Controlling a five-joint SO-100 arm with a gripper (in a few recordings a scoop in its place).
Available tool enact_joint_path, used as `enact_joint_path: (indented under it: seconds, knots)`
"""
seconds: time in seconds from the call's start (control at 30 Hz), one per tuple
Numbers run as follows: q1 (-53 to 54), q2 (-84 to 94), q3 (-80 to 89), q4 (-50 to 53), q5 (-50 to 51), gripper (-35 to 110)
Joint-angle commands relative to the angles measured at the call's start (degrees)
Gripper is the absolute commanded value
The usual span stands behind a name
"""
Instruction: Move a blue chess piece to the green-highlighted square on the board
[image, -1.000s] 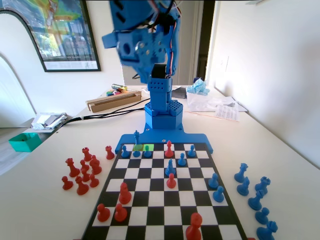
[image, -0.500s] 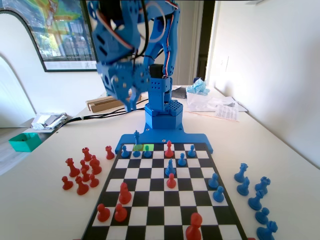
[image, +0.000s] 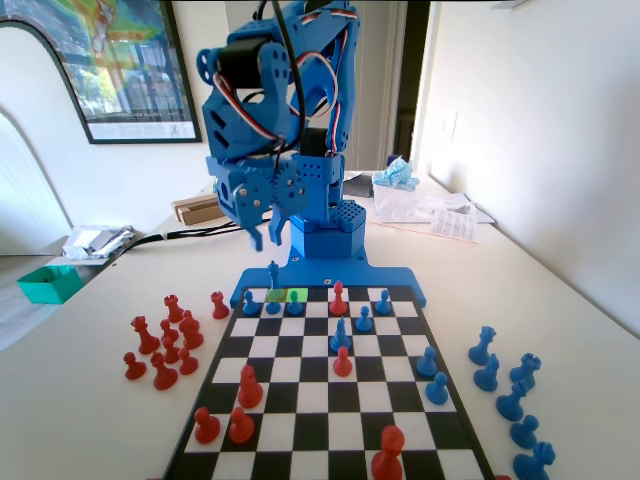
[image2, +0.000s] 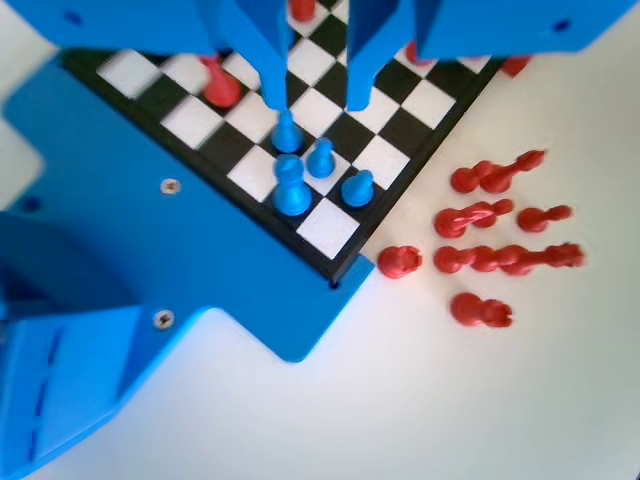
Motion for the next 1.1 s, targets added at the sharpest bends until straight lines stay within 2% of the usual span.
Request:
enact_joint_path:
  seconds: [0.0, 1.07]
  knots:
    - [0.53, 1.05, 1.85, -2.81, 0.53, 12]
    - [0.97, -3.43, 13.36, -18.19, -0.62, 14]
